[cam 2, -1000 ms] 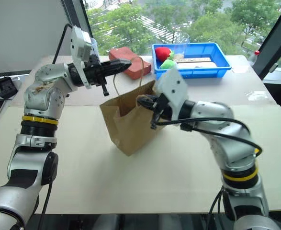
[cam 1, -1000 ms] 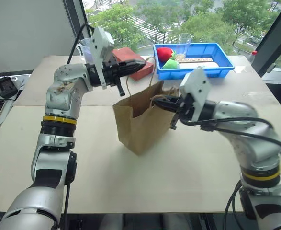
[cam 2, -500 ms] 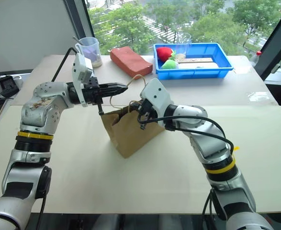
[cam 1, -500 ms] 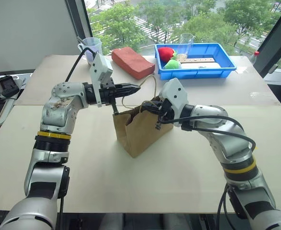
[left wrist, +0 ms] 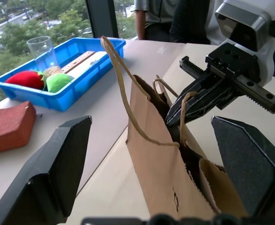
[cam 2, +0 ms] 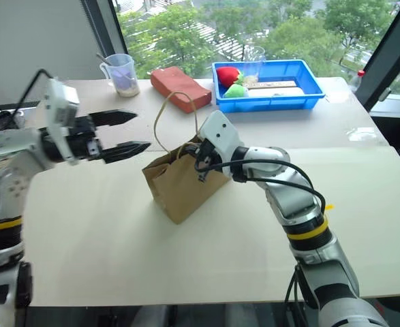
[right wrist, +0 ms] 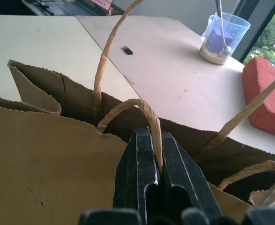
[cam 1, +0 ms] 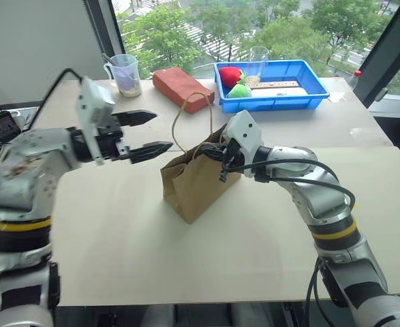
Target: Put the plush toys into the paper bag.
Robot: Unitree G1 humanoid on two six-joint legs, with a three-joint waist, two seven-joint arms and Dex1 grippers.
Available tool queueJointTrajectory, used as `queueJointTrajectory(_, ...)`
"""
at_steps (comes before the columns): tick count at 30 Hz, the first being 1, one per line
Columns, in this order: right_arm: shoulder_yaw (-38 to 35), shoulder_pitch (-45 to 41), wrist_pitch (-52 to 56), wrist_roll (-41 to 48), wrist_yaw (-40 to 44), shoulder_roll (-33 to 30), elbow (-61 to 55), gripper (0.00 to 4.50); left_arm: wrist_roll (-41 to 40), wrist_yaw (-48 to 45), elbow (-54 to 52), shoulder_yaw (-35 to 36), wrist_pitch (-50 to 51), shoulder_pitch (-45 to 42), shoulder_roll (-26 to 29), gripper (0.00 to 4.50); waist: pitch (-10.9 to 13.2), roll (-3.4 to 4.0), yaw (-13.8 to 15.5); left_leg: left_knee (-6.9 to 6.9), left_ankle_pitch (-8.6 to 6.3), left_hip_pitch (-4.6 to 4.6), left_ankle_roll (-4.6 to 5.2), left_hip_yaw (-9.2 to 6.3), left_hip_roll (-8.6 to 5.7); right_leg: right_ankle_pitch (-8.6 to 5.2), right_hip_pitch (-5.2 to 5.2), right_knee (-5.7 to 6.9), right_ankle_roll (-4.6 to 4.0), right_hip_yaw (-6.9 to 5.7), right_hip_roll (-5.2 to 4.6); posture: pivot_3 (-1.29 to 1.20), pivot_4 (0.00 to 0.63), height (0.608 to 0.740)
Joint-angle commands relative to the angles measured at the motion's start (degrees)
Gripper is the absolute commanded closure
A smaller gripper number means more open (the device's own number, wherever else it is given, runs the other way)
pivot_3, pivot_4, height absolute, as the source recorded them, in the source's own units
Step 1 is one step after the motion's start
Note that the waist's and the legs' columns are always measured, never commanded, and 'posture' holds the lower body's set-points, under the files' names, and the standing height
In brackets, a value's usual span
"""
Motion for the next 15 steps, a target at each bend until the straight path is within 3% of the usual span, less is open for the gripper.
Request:
queueJointTrajectory(1, -1.1, -2.4, -2.4, -0.2, 1.0, 0.2, 0.8, 4.50, -5.6, 3.0, -8.9, 5.5, 4.6, 4.9, 1.5, 0.04, 0.0, 0.00, 0.1, 0.00, 0.00, 0.00, 0.00, 0.00, 0.00, 0.00, 0.00, -0.01, 0.00, 0.01, 0.00, 0.00, 0.150, 0.740)
queueJointTrajectory(4, -1.2, -3.4, -3.0, -0.5, 1.7, 0.4, 2.4, 4.50, -8.0, 6.5, -15.7, 7.4, 6.5, 11.6, 0.9, 0.04, 0.0, 0.00, 0.4, 0.01, 0.00, 0.00, 0.00, 0.00, 0.00, 0.00, 0.03, -0.01, 0.00, 0.01, -0.01, 0.00, 0.150, 0.740)
queueJointTrajectory(9, -1.2, -5.2, -3.0, -0.4, 2.3, 1.3, 4.2, 4.50, -12.8, 17.0, -26.9, 8.0, 8.7, 22.0, -5.3, 0.04, 0.0, 0.00, 0.6, 0.01, 0.00, 0.01, 0.00, 0.01, 0.01, 0.00, 0.04, -0.06, -0.01, 0.03, -0.01, 0.00, 0.150, 0.740)
queueJointTrajectory(15, -0.6, -6.9, -3.3, -1.1, 2.3, 2.9, 6.2, 4.50, -4.0, 29.2, -31.6, -2.0, 3.8, 27.4, -14.0, 0.04, 0.0, 0.00, 1.4, 0.03, 0.00, 0.08, -0.02, 0.05, 0.00, 0.02, 0.08, -0.23, -0.03, 0.08, 0.00, 0.00, 0.150, 0.740)
